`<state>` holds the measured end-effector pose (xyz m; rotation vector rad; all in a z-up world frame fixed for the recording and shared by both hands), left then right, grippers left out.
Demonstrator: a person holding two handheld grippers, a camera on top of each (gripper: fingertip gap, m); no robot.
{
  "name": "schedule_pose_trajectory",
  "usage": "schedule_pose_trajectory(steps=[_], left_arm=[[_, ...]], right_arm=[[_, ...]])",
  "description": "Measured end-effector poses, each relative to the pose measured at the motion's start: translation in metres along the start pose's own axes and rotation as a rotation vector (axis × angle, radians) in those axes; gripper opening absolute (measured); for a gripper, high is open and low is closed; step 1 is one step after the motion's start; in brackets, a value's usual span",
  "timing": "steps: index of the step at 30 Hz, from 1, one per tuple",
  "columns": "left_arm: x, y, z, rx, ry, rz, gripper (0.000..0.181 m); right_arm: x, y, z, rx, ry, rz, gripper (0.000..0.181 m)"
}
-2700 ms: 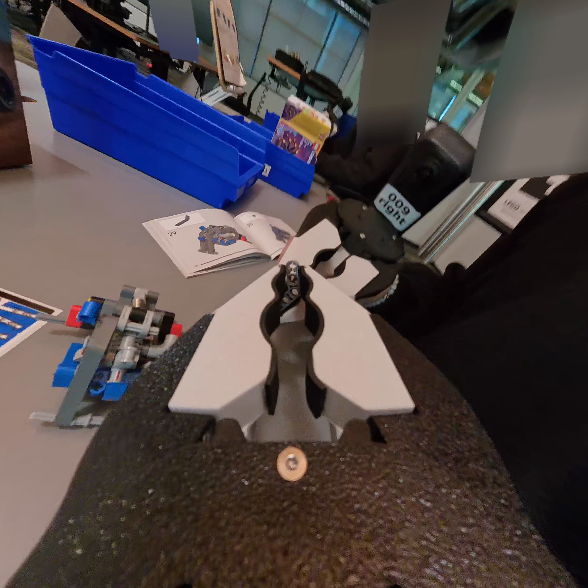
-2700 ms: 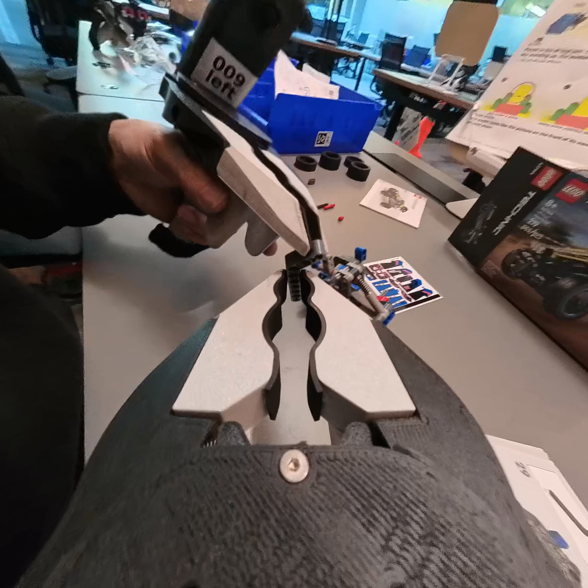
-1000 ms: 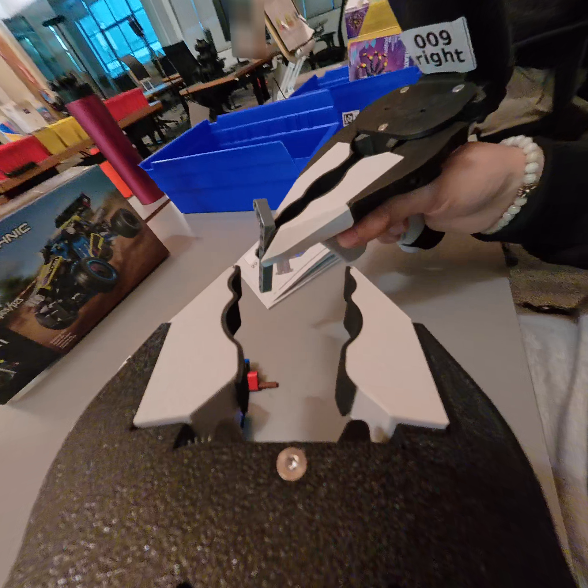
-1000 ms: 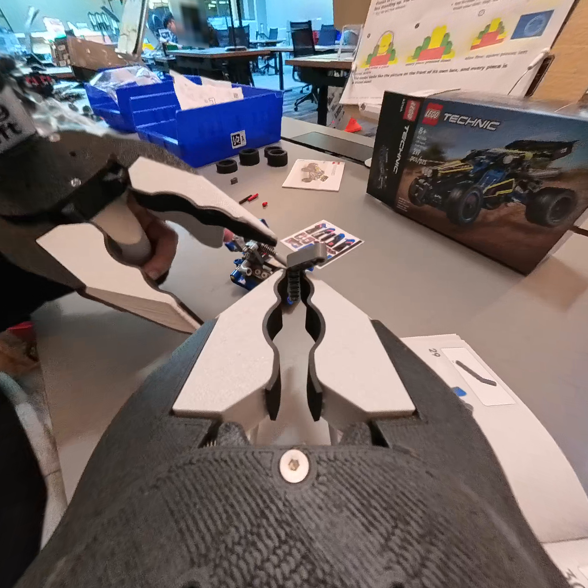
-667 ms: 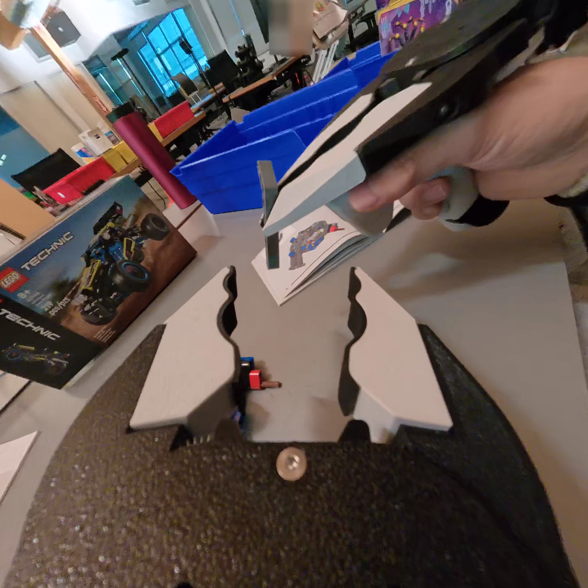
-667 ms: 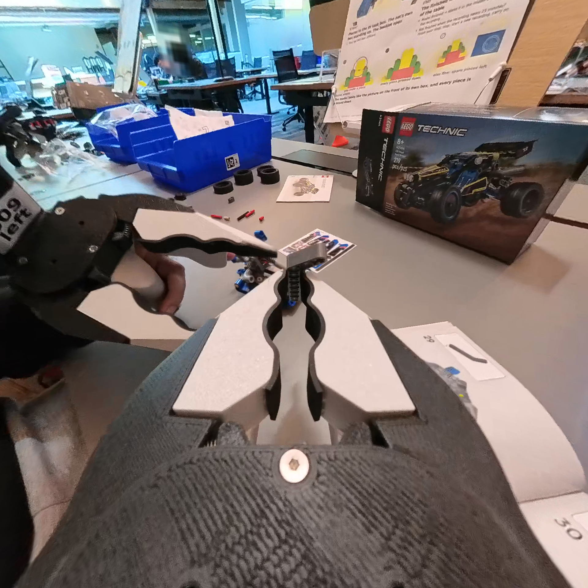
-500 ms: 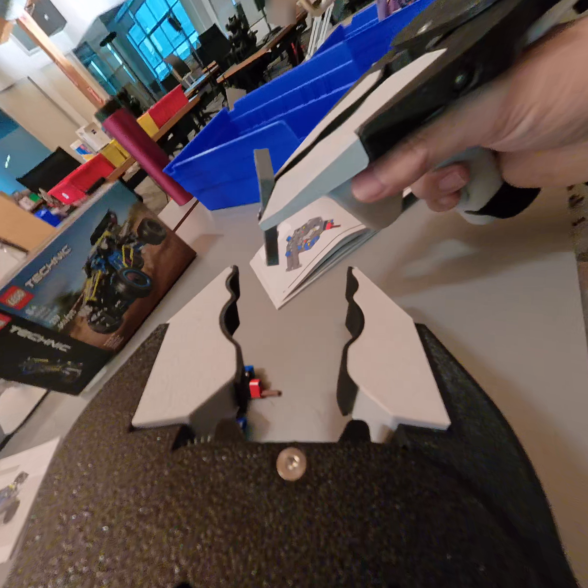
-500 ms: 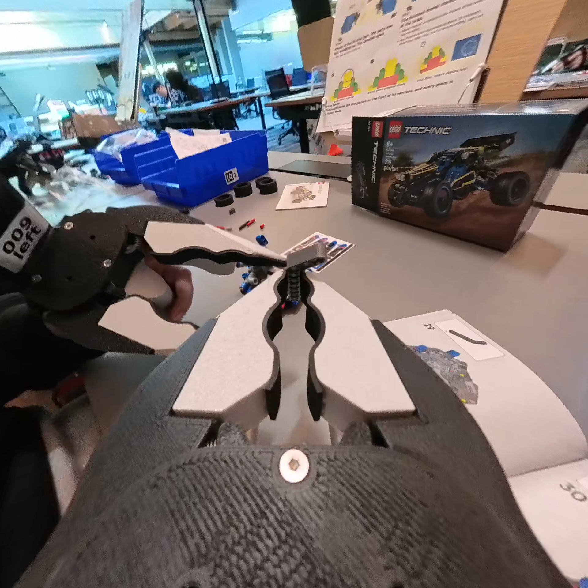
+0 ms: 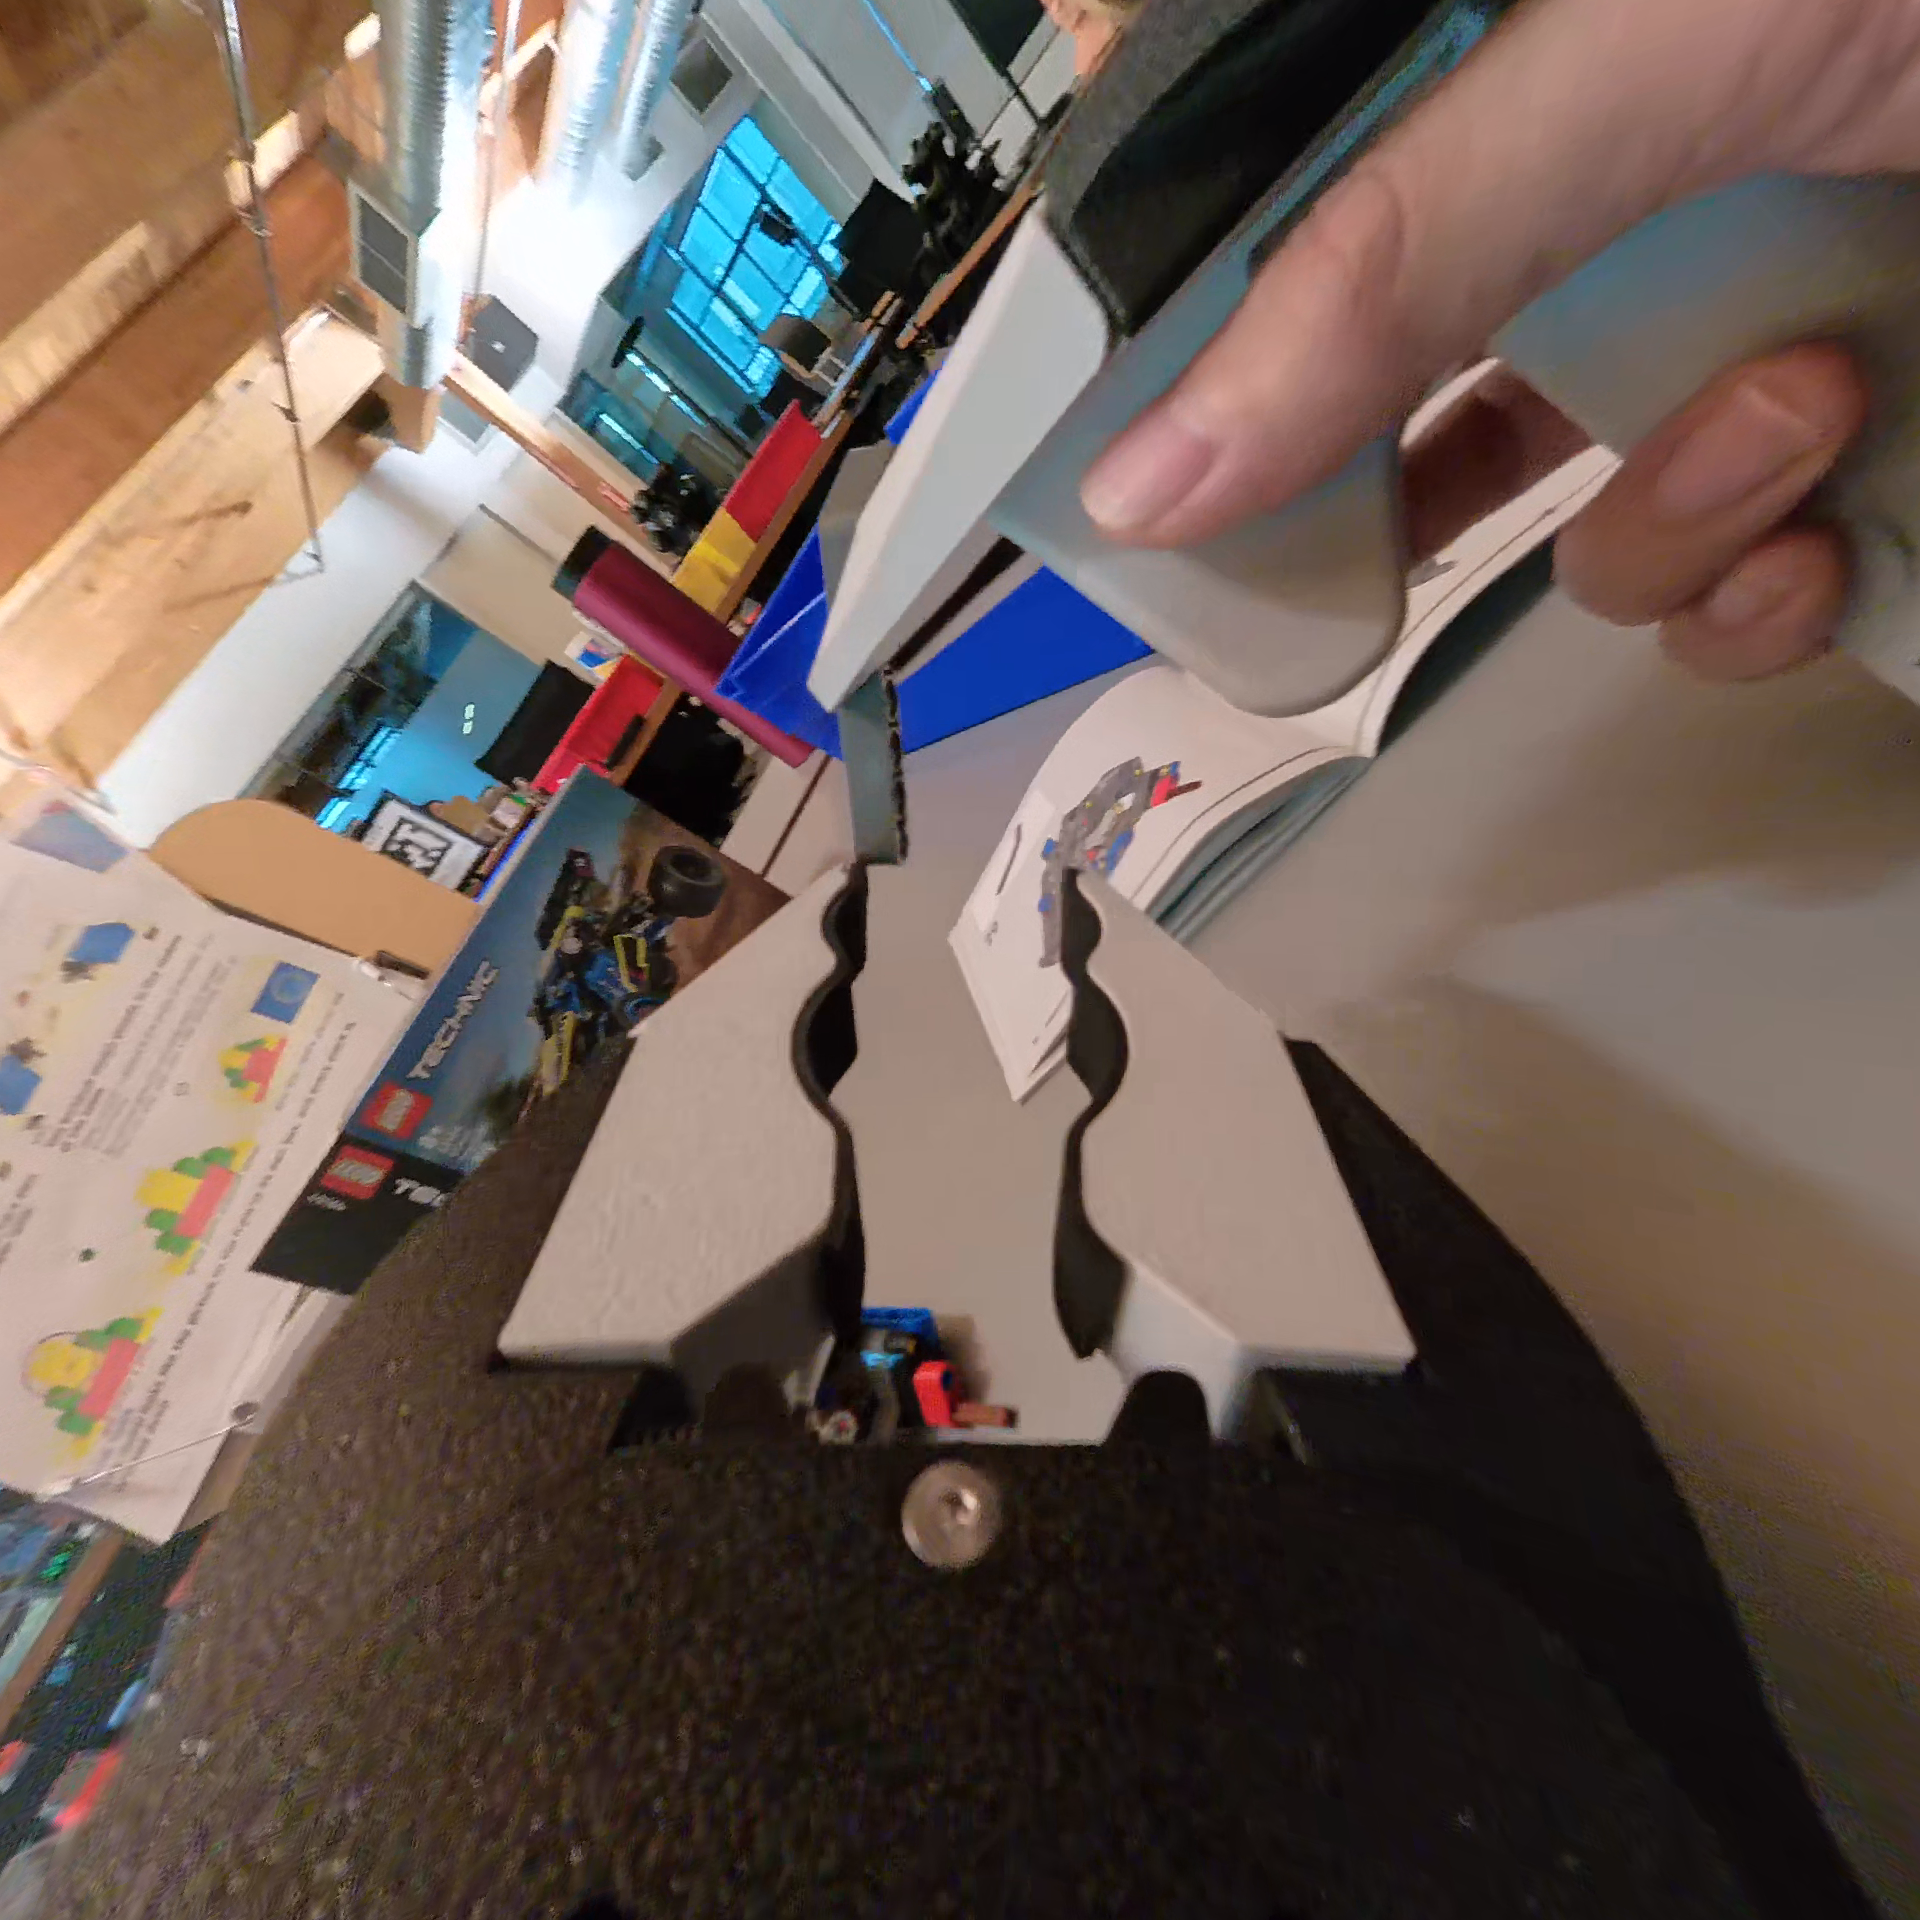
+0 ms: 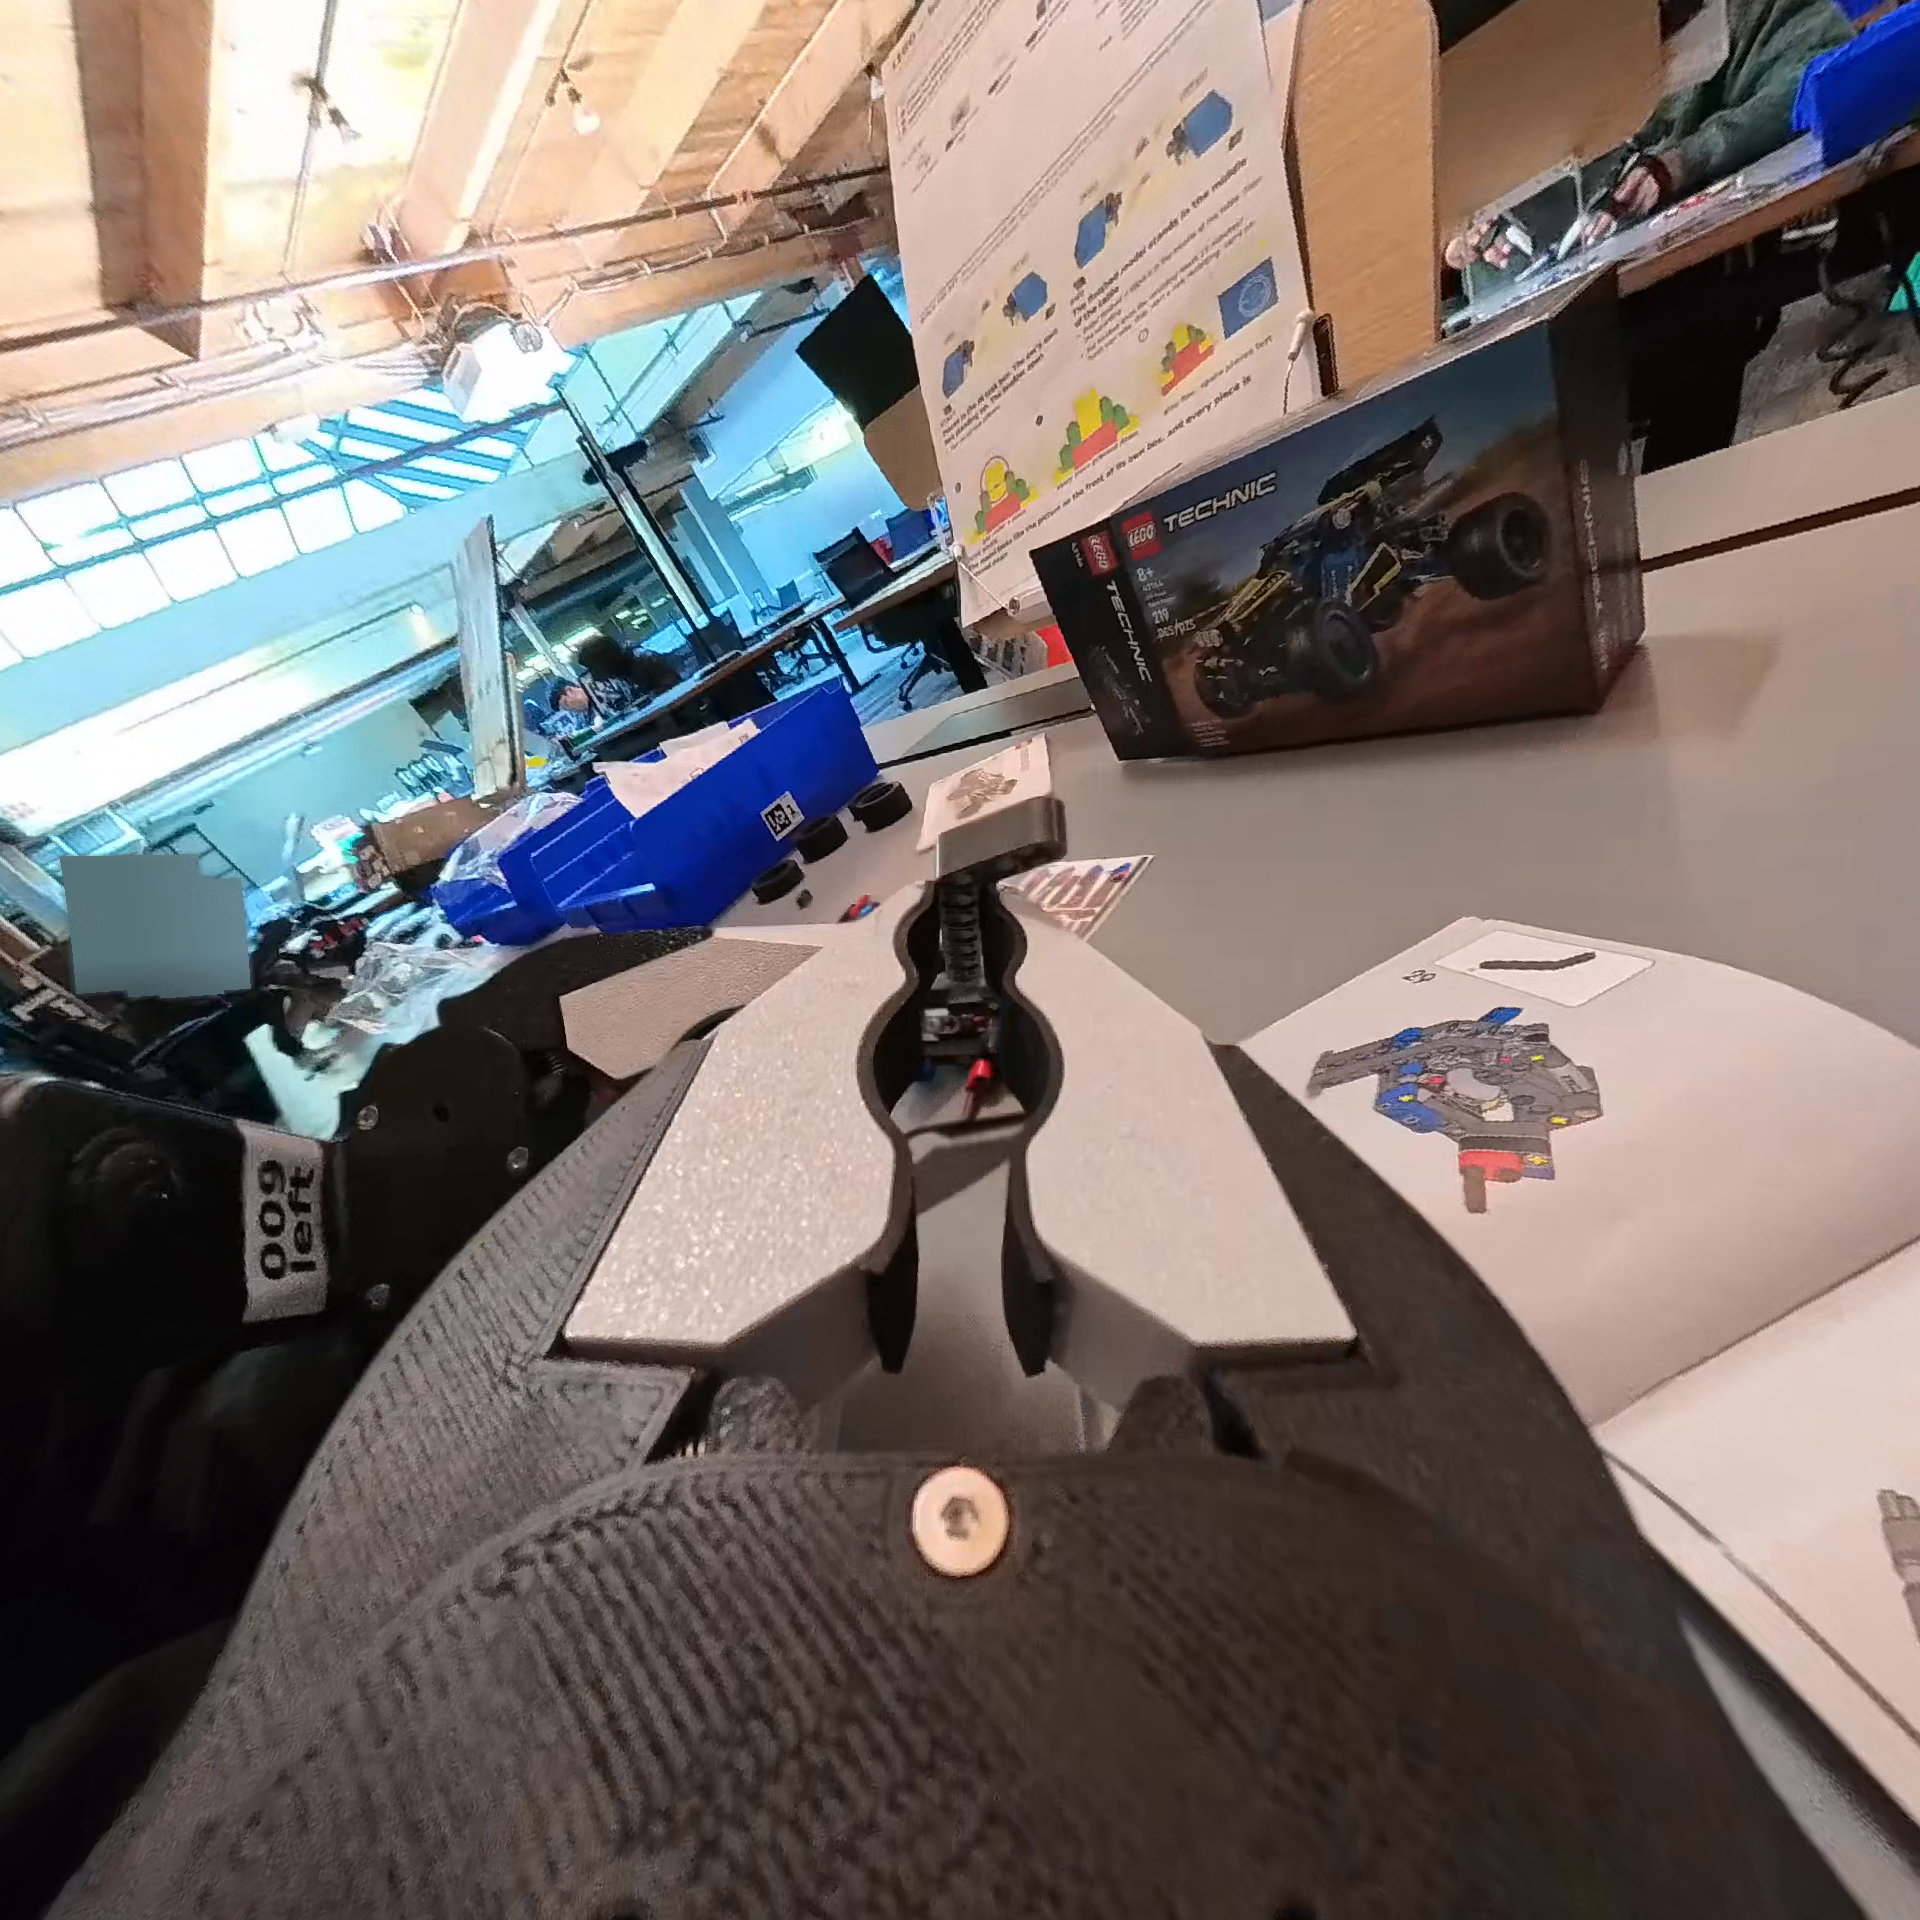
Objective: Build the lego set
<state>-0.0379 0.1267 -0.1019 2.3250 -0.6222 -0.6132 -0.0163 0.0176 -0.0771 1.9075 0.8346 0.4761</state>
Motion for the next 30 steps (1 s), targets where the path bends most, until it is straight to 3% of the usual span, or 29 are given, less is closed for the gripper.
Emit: schedule_pose_trajectory(steps=[4,5,6,15,21,26,30], left_arm=[[-0.004,-0.002,-0.007,0.003,0.039,-0.023,0.03],[-0.005,-0.002,-0.008,0.001,0.039,-0.025,0.012],[-0.007,-0.002,-0.01,0.002,0.035,-0.022,0.007],[-0.018,-0.017,-0.018,-0.051,-0.037,-0.032,0.005],[-0.029,-0.019,-0.024,-0.116,-0.114,-0.017,0.005],[-0.043,-0.022,-0.029,-0.198,-0.227,-0.054,0.004],[-0.056,-0.031,-0.031,-0.354,-0.389,-0.099,0.004]], right_arm=[[0.005,-0.006,-0.009,0.105,0.074,-0.009,0.005],[0.006,-0.007,-0.01,0.136,0.075,-0.003,0.005],[0.008,-0.009,-0.009,0.153,0.072,0.004,0.005],[0.017,-0.021,-0.013,0.179,0.122,-0.019,0.005],[0.02,-0.016,-0.018,0.02,0.205,-0.067,0.007],[0.014,-0.009,-0.016,-0.207,0.379,-0.175,0.009],[0.006,0.01,-0.003,-0.459,0.335,-0.18,0.014]])
Point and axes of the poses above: each gripper's, where its closed fingertips meet, x out along the fingers, y out of its top, z = x × y across the jaws, the point moved 8 cm from there along -x, back along the fingers, and after that the axes turned 10 degrees about -y, right-handed, at the moved point
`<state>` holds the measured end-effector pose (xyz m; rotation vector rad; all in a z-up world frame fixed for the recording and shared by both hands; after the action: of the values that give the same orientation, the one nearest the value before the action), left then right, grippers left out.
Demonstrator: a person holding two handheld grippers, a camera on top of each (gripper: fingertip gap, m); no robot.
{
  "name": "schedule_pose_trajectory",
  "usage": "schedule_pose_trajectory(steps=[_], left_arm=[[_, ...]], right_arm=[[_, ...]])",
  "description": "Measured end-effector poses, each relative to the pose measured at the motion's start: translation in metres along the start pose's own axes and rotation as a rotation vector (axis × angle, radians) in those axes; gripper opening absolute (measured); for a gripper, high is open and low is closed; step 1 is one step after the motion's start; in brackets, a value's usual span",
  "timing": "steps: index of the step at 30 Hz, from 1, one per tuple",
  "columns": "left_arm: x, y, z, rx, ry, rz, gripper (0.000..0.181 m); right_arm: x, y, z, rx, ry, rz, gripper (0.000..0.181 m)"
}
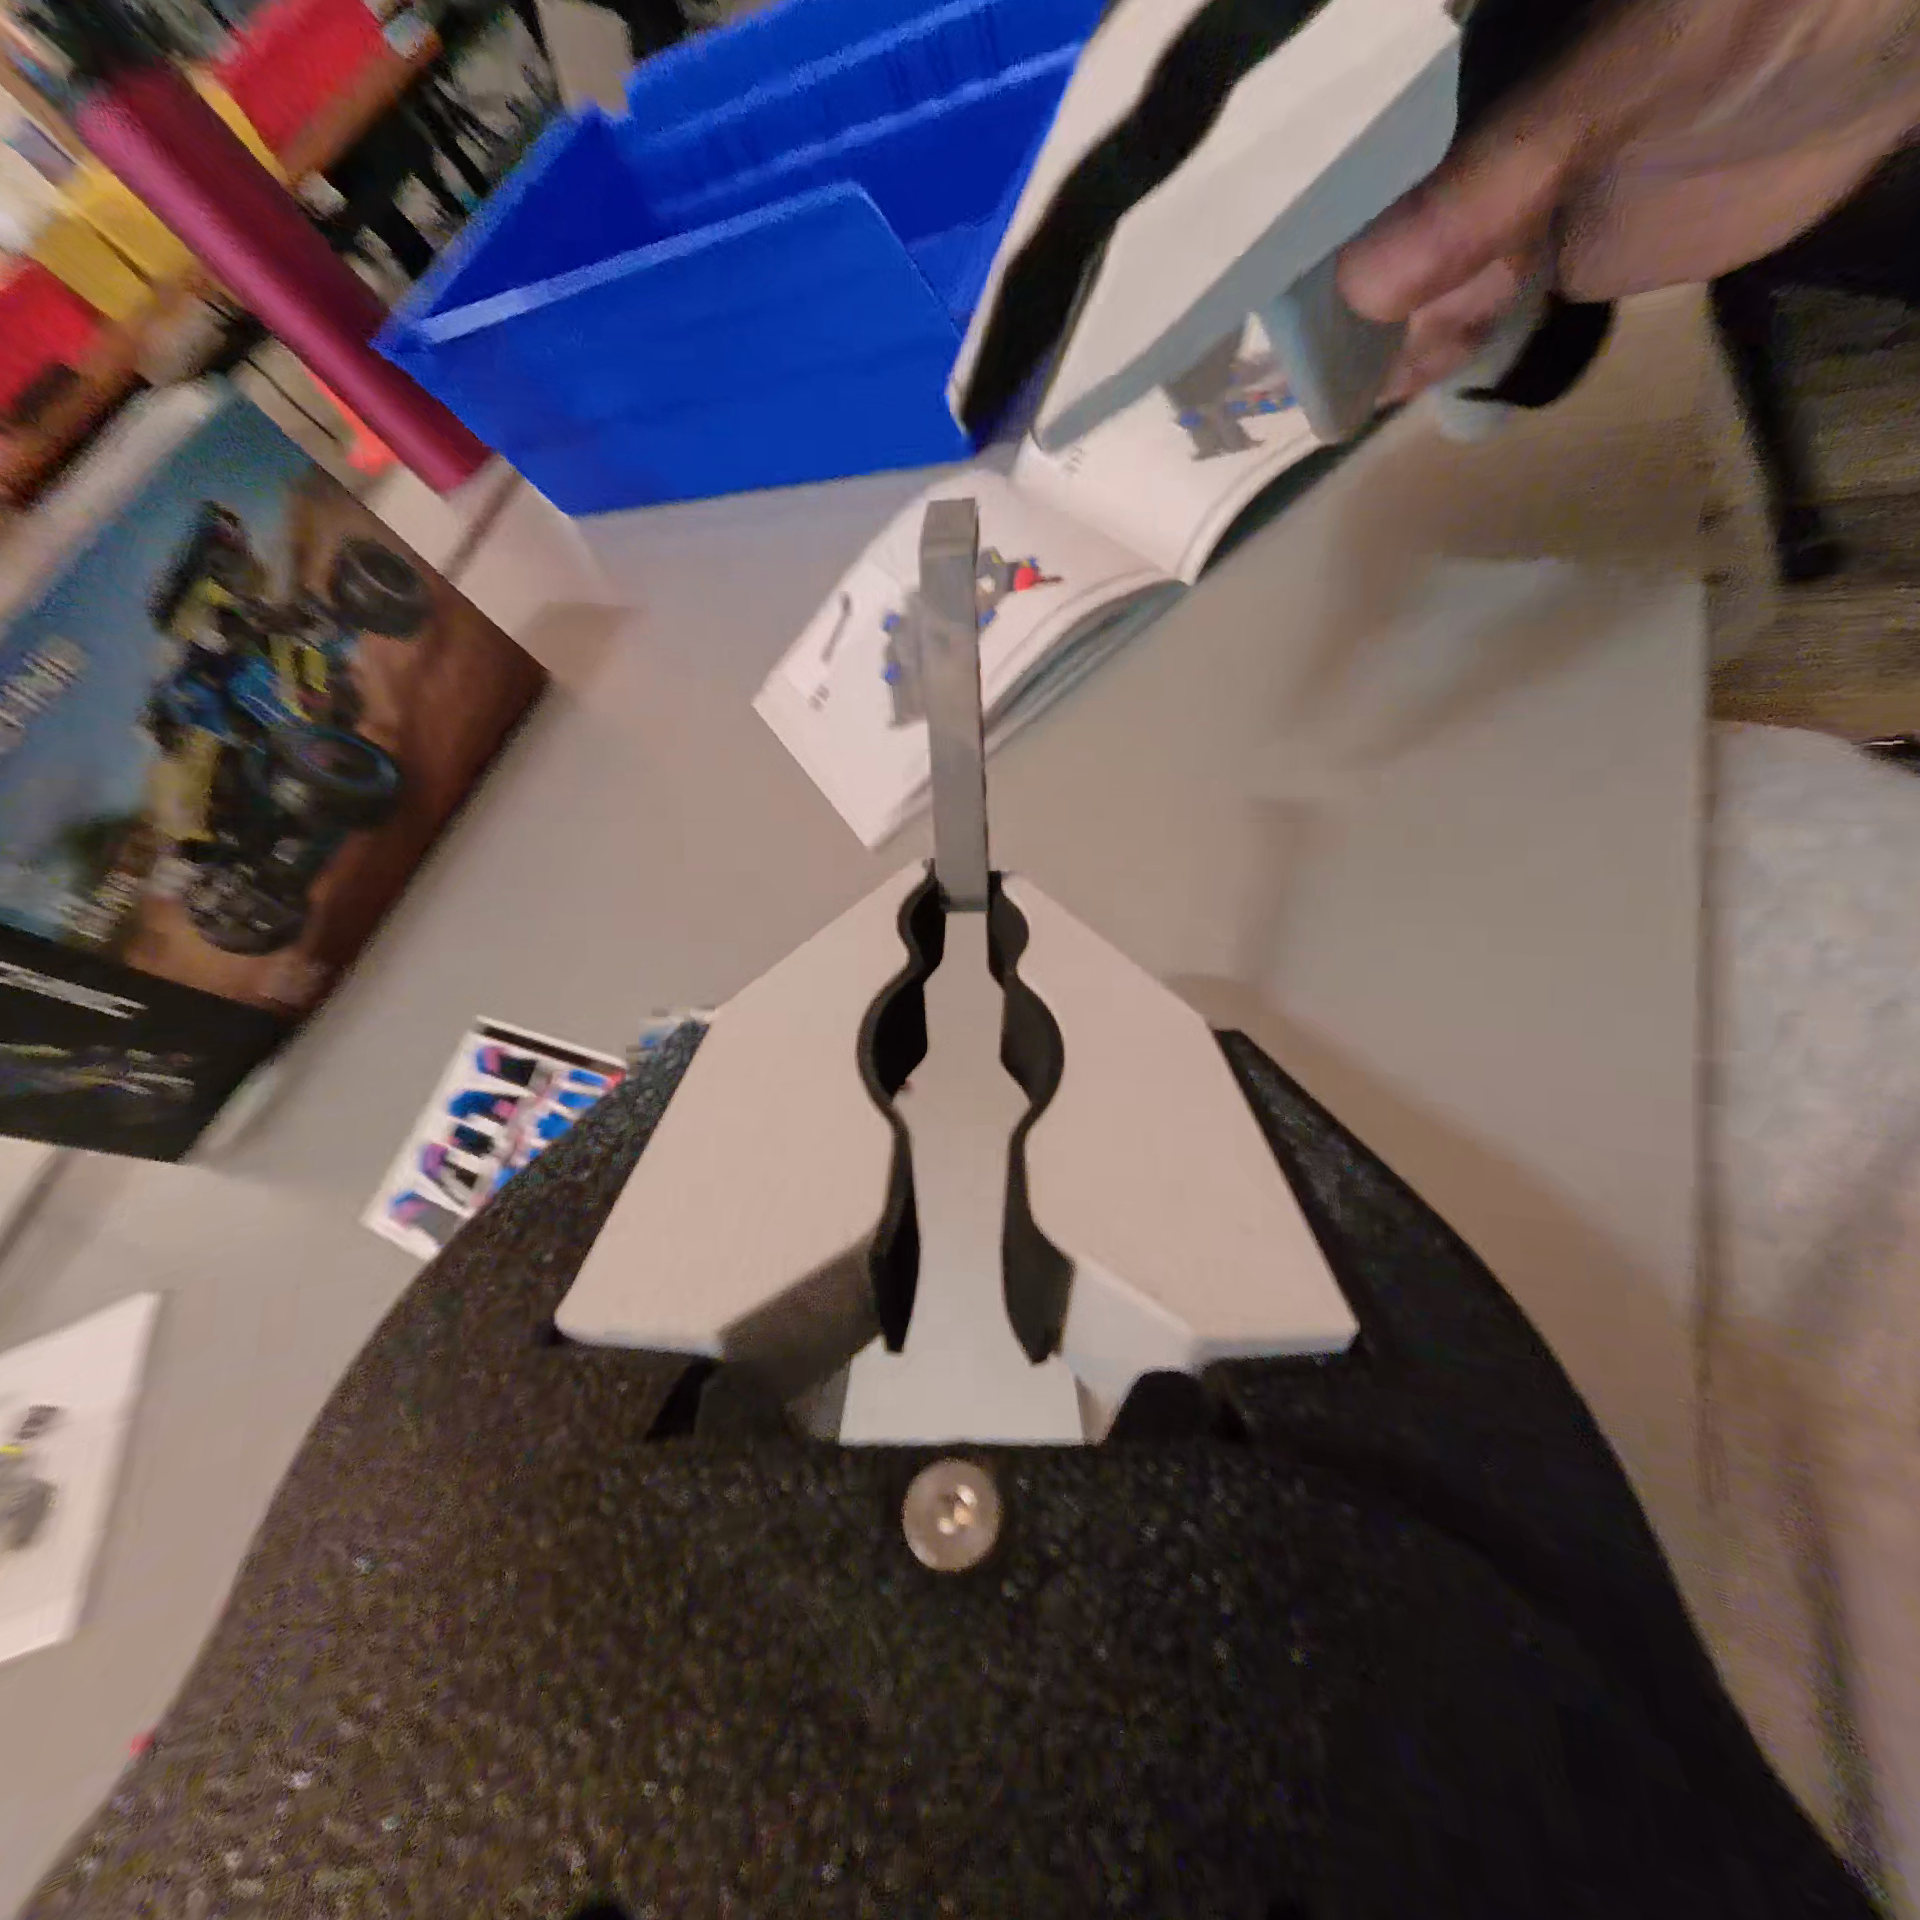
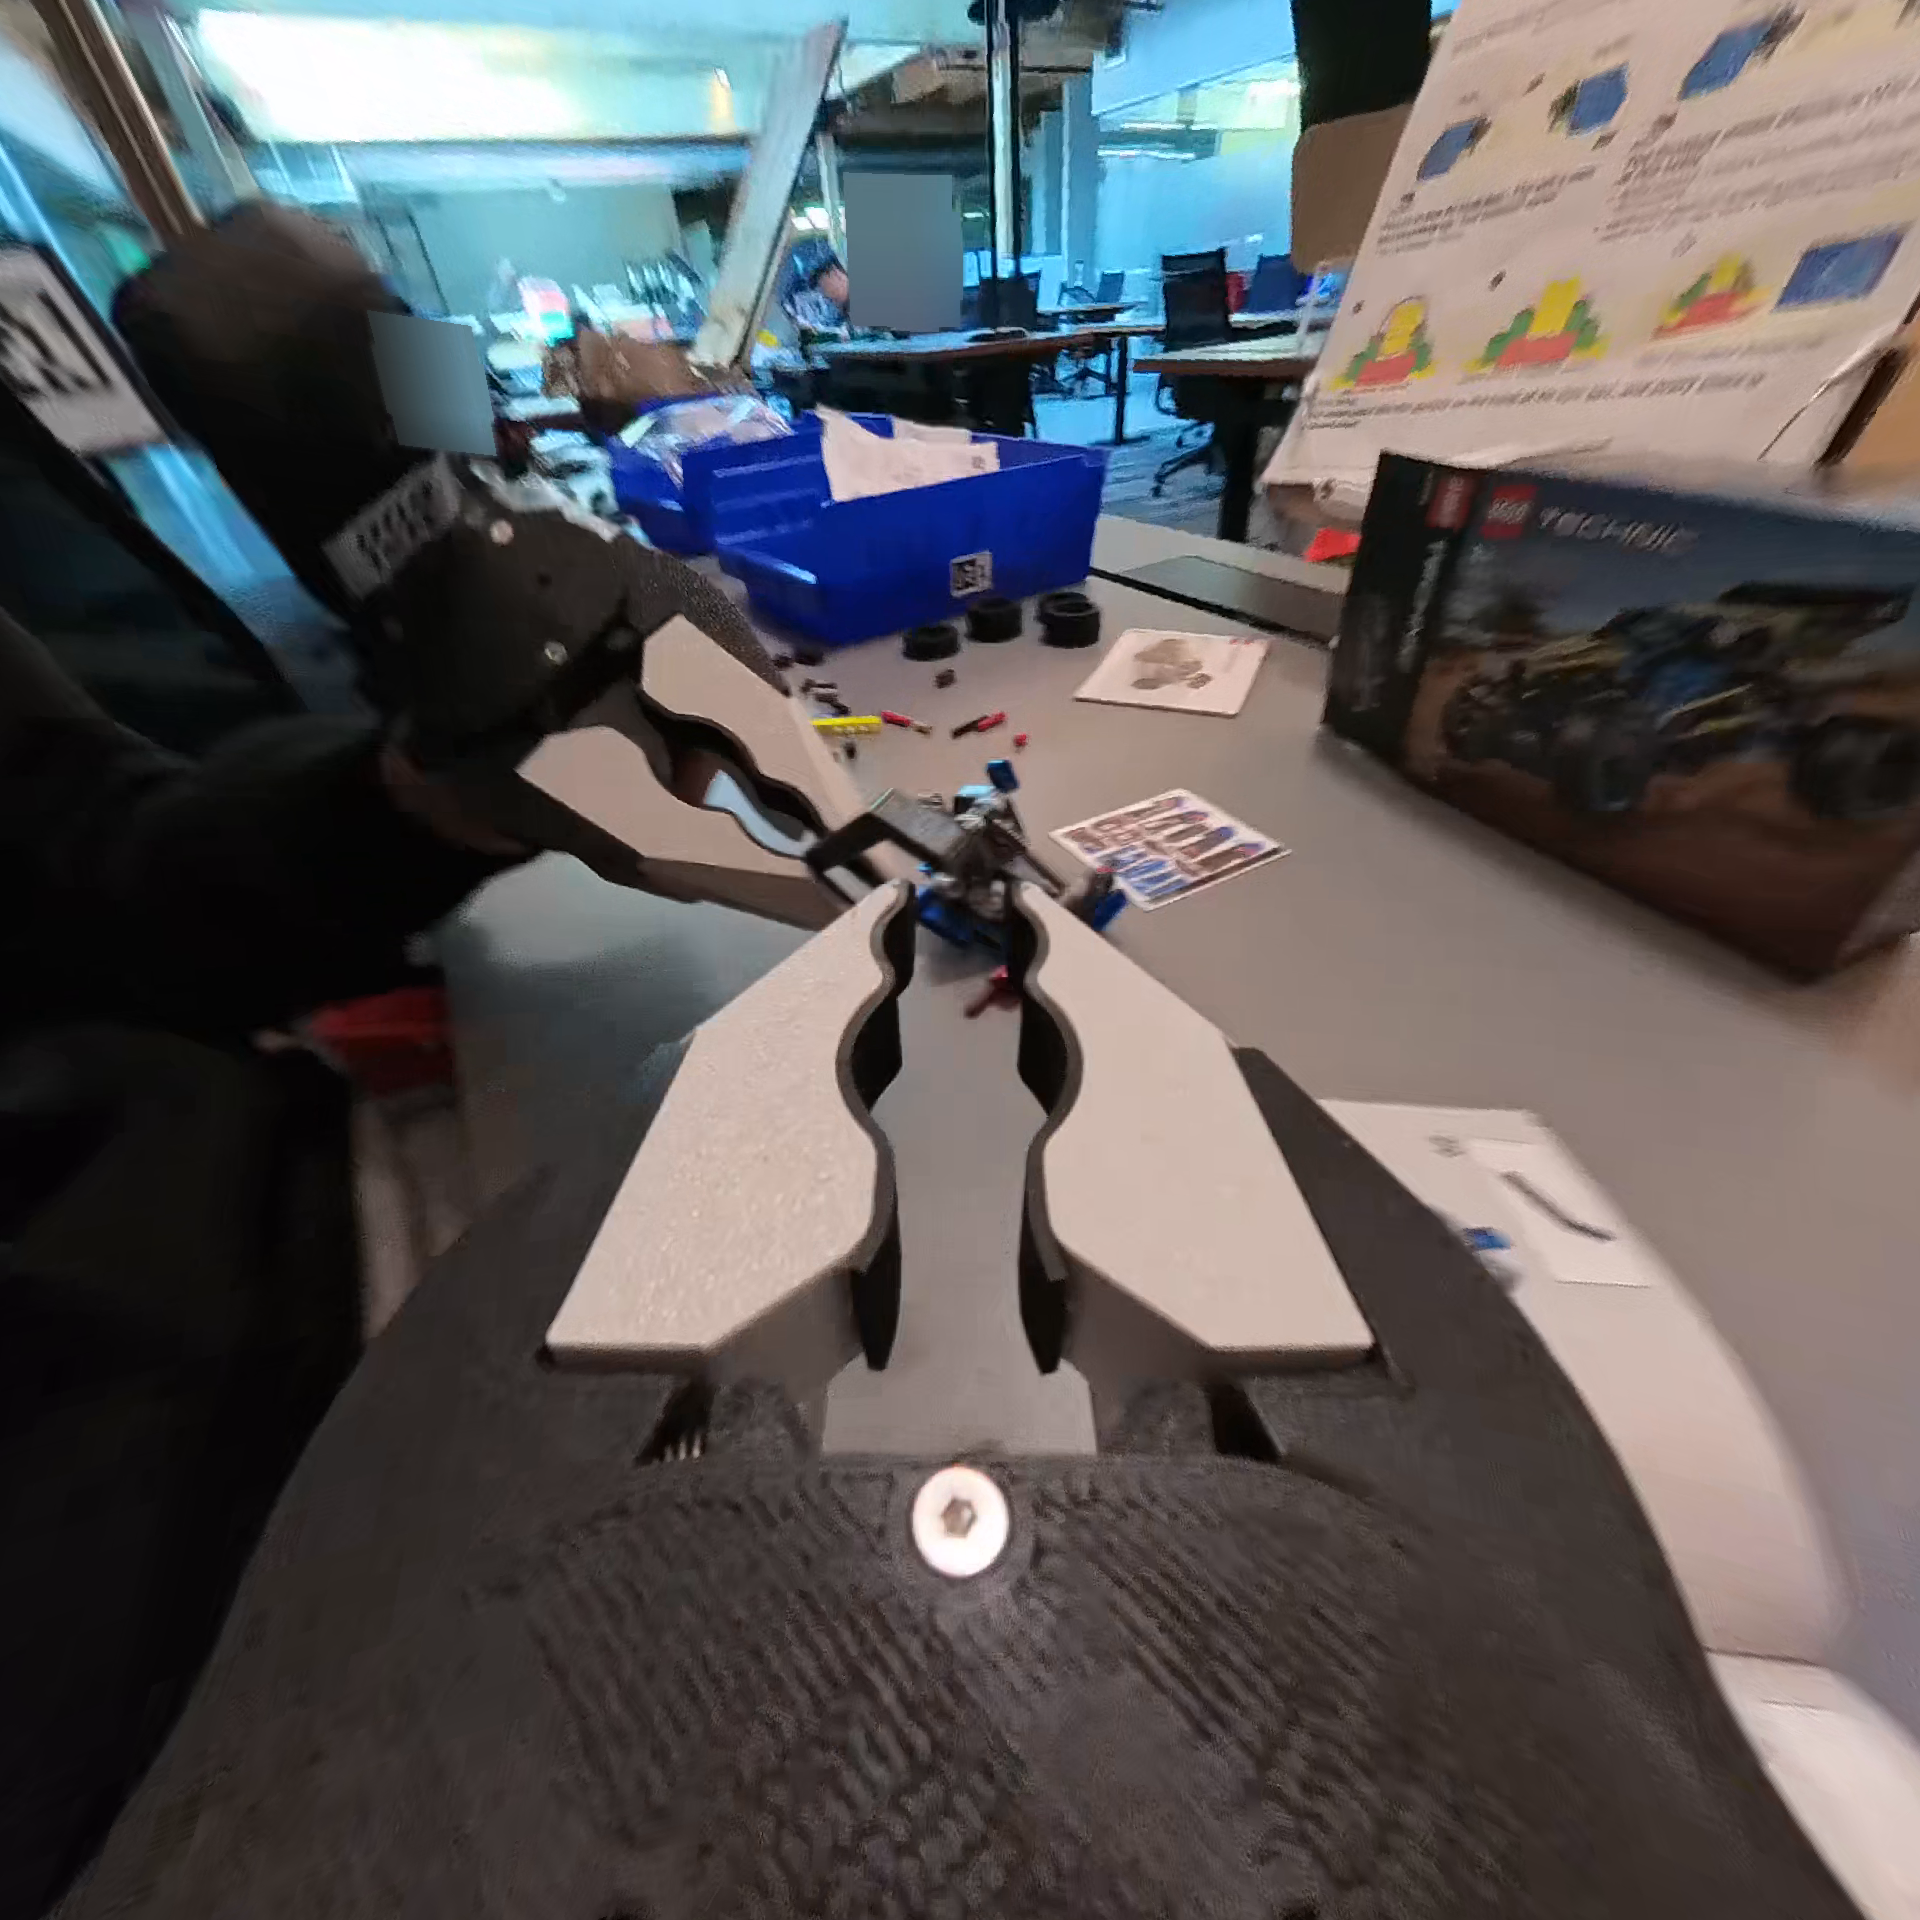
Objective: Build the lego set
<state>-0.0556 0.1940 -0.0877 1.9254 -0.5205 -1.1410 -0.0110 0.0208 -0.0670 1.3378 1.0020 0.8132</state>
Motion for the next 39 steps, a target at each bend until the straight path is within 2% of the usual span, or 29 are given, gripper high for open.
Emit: schedule_pose_trajectory(steps=[2,4,7,10,16,18,19,22,26,30,33,37,39], left_arm=[[-0.007,-0.006,0.0,-0.073,-0.089,-0.009,0.004],[-0.015,-0.011,-0.001,-0.098,-0.173,-0.01,0.004],[-0.027,-0.025,-0.007,-0.108,-0.204,-0.053,0.004],[-0.037,-0.033,-0.009,-0.08,-0.218,-0.051,0.004],[-0.049,-0.05,-0.014,-0.076,-0.2,-0.125,0.006],[-0.055,-0.053,-0.018,-0.063,-0.144,-0.17,0.022],[-0.058,-0.052,-0.018,-0.047,-0.139,-0.179,0.022],[-0.06,-0.043,-0.016,0.004,-0.107,-0.162,0.022],[-0.049,-0.04,-0.011,0.06,-0.079,-0.207,0.021],[-0.041,-0.044,-0.01,0.076,-0.06,-0.265,0.006],[-0.041,-0.049,-0.014,0.036,-0.087,-0.219,0.005],[-0.049,-0.058,-0.024,-0.039,-0.137,-0.102,0.005],[-0.051,-0.06,-0.026,-0.071,-0.174,-0.051,0.005]], right_arm=[[0.006,0.005,-0.005,-0.097,-0.014,0.031,0.015],[0.021,0.005,-0.021,-0.182,0.051,0.051,0.015],[0.044,-0.004,-0.036,-0.313,0.124,-0.017,0.017],[0.055,-0.004,-0.04,-0.331,0.189,-0.042,0.012],[0.076,-0.008,-0.048,-0.374,0.245,-0.058,0.007],[0.083,-0.012,-0.05,-0.403,0.221,-0.066,0.007],[0.085,-0.014,-0.05,-0.424,0.206,-0.074,0.006],[0.092,-0.019,-0.056,-0.482,0.231,-0.091,0.007],[0.101,-0.022,-0.064,-0.546,0.294,-0.104,0.007],[0.108,-0.022,-0.069,-0.65,0.31,-0.136,0.006],[0.111,-0.023,-0.067,-0.673,0.322,-0.154,0.006],[0.111,-0.022,-0.059,-0.584,0.31,-0.109,0.007],[0.111,-0.021,-0.058,-0.548,0.324,-0.097,0.001]])
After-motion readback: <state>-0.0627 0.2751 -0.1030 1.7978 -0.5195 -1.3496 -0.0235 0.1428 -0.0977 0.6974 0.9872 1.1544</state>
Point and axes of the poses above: each gripper's, where its closed fingertips meet, x out along the fingers, y out of its top, z = x × y across the jaws, the point moved 8 cm from there along -x, back along the fingers, and after that the axes turned 10 degrees about -y, right-handed, at the moved point
